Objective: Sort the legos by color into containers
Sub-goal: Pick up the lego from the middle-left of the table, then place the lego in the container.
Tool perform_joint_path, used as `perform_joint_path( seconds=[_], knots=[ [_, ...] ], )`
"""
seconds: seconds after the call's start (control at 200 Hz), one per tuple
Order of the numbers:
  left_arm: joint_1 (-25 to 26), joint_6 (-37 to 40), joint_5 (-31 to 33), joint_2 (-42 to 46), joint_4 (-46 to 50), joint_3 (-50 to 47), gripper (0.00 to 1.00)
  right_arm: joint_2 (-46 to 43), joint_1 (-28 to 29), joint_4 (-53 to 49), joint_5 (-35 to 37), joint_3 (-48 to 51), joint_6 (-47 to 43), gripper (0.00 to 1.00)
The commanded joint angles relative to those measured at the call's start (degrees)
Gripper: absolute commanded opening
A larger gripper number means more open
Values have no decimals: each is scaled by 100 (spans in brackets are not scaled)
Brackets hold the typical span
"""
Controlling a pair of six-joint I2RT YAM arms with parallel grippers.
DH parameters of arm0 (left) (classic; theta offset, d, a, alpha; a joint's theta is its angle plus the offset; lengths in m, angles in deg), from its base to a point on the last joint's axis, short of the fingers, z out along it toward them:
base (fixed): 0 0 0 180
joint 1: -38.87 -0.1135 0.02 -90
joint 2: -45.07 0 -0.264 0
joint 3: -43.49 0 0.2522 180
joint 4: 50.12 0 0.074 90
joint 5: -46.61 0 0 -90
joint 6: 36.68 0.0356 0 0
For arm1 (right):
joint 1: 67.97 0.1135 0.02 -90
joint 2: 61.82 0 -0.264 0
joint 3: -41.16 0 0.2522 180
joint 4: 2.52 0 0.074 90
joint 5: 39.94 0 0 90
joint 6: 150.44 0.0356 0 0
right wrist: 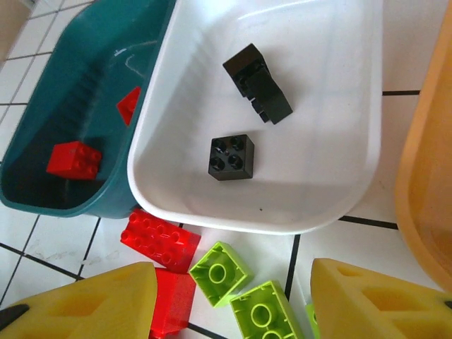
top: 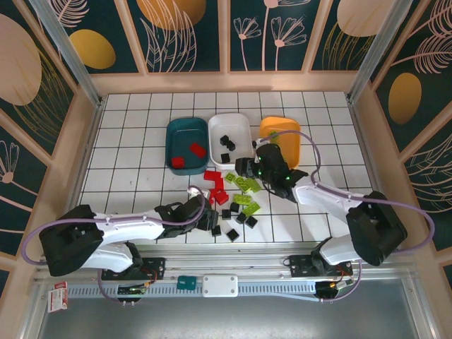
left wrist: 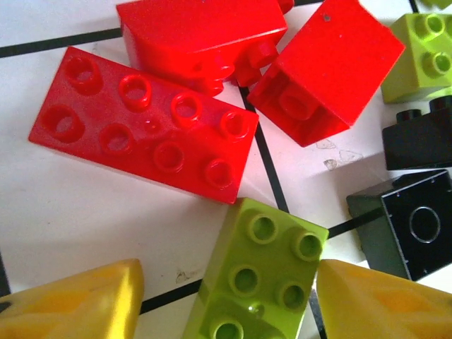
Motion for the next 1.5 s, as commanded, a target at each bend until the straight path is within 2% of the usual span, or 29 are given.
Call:
perform_joint_path(
  seconds=[0.0, 0.135, 0.225, 0.305, 0.42, 0.546, 0.626, 0.726, 0.871, 1.091, 1.296, 1.371, 1.491],
  knots=[
    [26, 103, 77, -196, -85, 79, 63, -387, 21, 105, 228, 240, 145, 59],
    [62, 62, 34, -342, -98, 79, 63, -673, 20, 44, 351, 398, 172, 60],
    [88, 34, 80, -282, -18, 109, 46, -864, 6, -1, 484, 481, 189, 60],
    [83, 3, 61, -42, 17, 160, 37, -1091, -1, -16, 607, 598, 220, 60],
    [87, -21, -46, 354, 60, 338, 32, -1485, -50, -62, 785, 816, 296, 60],
    [85, 175, -68, 552, -17, 803, 33, -2023, -76, -94, 1005, 1134, 476, 60],
    [56, 502, 60, 234, -9, 1475, 33, -2423, -77, -75, 1188, 1405, 648, 60],
    [-73, 933, 87, -563, -70, 2517, 31, -2899, -77, -91, 1348, 1703, 840, 60],
    [-648, 1027, -686, -1742, -535, 3834, 28, -3503, -78, -402, 1456, 1913, 1007, 60],
    [-941, 1110, -1318, -3676, -348, 6032, 29, -3991, -62, -928, 1484, 1979, 1010, 60],
    [-1008, 993, -1603, -5185, 325, 7916, 31, -4174, -60, -1141, 1449, 1934, 985, 60],
    [-1027, 914, -1642, -5475, 450, 8275, 38, -4215, -60, -1202, 1373, 1922, 956, 60],
    [-1082, 743, -1749, -5588, 390, 8450, 58, -4224, -51, -1295, 1228, 1915, 938, 60]
  ],
)
